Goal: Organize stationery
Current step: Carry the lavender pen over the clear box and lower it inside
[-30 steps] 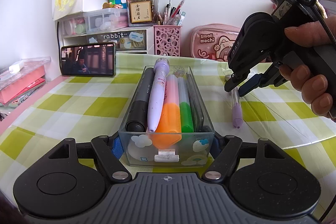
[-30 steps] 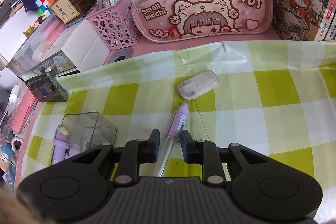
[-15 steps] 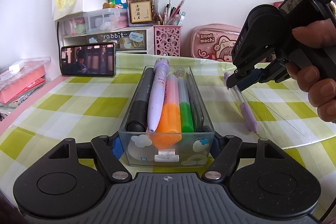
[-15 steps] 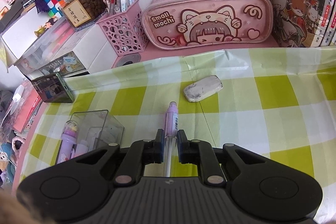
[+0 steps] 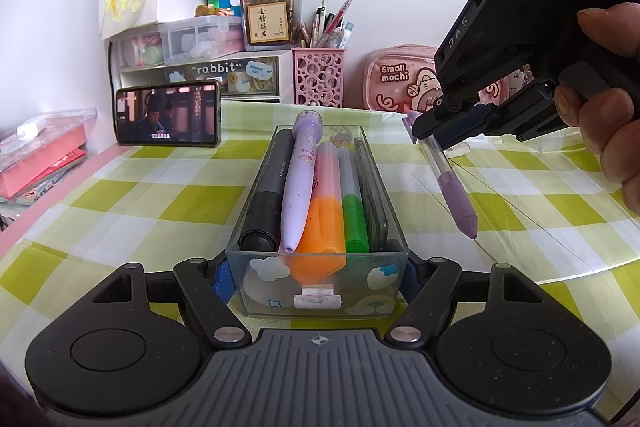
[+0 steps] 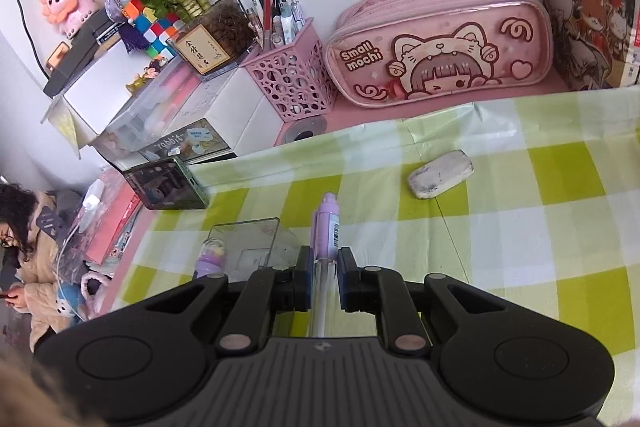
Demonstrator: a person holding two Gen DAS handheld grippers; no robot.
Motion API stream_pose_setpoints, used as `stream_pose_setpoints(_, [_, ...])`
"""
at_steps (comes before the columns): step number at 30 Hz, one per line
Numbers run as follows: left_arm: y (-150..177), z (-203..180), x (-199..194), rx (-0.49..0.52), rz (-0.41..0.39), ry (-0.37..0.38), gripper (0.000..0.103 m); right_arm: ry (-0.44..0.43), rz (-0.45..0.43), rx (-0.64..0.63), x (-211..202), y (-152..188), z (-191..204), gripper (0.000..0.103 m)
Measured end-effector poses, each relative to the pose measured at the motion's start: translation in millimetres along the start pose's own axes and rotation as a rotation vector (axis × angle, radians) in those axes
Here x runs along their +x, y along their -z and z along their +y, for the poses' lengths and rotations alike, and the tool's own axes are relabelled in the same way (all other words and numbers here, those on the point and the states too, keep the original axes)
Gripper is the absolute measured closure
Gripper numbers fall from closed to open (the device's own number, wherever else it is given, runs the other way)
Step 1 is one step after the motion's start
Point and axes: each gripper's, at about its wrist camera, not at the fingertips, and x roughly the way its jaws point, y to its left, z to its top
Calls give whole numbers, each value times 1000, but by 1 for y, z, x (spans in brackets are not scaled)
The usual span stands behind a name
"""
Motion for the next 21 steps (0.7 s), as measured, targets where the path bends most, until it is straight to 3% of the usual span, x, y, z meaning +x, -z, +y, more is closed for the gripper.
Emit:
stream_pose_setpoints(14, [0,0,0,0,0,0,30,-67,-17,-66,-18,1,32,74])
stream_pose_setpoints(21, [0,0,0,0,0,-1,30,-138,3,-22,-21,1,35,74])
